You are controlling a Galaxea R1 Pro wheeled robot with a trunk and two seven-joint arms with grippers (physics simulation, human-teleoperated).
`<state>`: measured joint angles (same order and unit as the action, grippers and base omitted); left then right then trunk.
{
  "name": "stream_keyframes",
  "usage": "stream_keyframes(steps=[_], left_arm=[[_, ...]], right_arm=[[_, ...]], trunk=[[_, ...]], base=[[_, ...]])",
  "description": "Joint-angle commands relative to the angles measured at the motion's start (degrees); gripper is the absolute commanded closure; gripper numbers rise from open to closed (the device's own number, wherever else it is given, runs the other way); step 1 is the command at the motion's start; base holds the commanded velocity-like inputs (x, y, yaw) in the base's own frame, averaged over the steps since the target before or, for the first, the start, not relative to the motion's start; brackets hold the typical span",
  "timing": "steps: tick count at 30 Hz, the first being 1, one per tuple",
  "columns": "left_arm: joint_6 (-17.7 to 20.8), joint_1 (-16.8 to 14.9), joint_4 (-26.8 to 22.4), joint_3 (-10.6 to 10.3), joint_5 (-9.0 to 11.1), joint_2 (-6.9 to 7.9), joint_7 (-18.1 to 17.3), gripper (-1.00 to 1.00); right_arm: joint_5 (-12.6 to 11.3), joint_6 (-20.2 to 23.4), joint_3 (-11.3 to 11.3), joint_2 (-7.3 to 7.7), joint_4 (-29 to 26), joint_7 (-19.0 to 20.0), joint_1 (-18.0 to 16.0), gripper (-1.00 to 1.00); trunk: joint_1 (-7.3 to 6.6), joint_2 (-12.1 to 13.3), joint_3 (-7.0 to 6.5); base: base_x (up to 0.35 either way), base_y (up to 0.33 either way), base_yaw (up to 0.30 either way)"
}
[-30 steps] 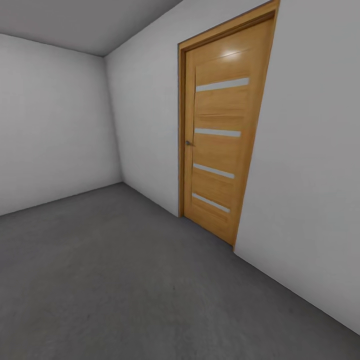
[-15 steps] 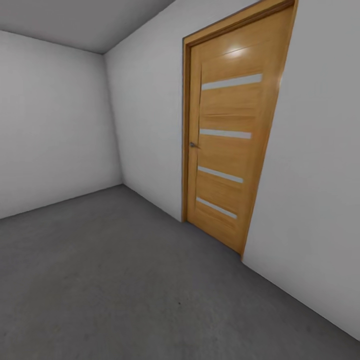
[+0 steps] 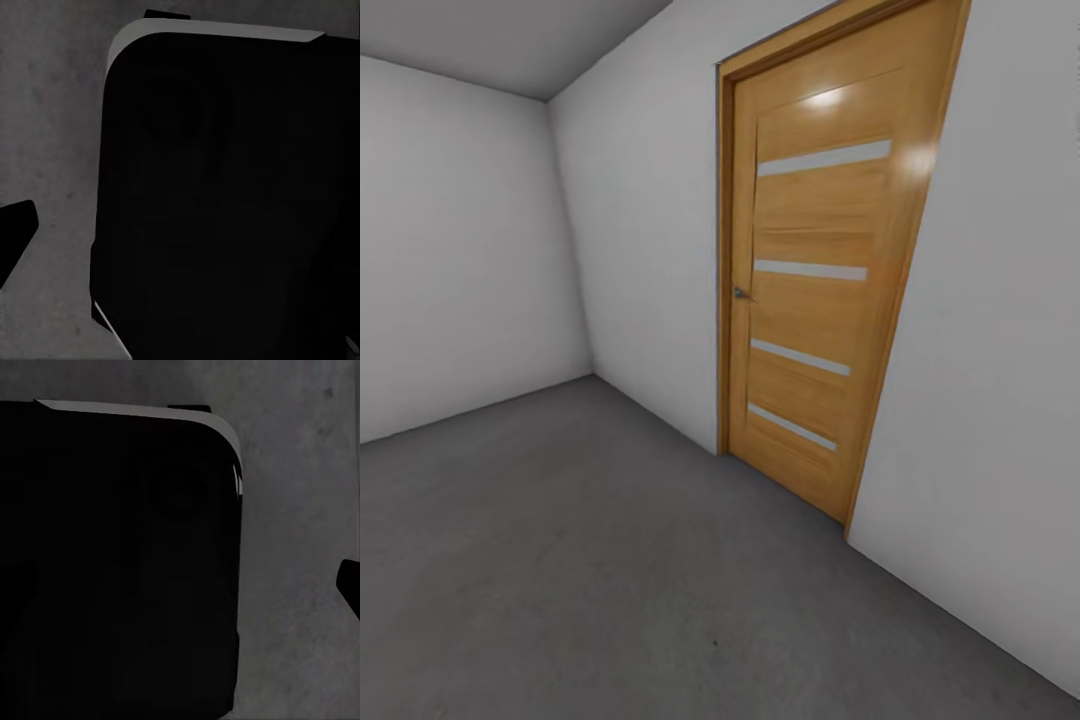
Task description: Move the two storage containers from the living room to the garage. In the garage, place one container on the floor and stack the other container on top of it (either order is fine).
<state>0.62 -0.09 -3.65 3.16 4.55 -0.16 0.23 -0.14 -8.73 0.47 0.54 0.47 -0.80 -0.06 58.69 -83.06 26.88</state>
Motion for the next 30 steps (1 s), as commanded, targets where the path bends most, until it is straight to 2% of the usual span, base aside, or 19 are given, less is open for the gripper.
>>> stream_keyframes(steps=[1,16,30], left_arm=[[0.06,0.00,-0.05,0.27,0.47,-0.02,0.01,-1.00],[0.00,0.00,-0.11,0.27,0.46,-0.02,-0.06,-1.00],[-0.06,0.00,-0.13,0.27,0.46,-0.02,-0.06,-1.00]], right_arm=[[-0.01,-0.23,0.05,-0.01,0.05,-0.08,-0.02,-1.00],[0.03,-0.23,0.05,0.02,0.05,-0.08,-0.02,-1.00],[0.05,-0.23,0.06,0.08,0.05,-0.08,-0.02,-1.00]], trunk=[[0.03,-0.02,0.04],[0.03,-0.02,0.04],[0.03,-0.02,0.04]], base=[[0.325,0.000,-0.221],[0.325,0.053,-0.232],[0.325,0.159,-0.031]])
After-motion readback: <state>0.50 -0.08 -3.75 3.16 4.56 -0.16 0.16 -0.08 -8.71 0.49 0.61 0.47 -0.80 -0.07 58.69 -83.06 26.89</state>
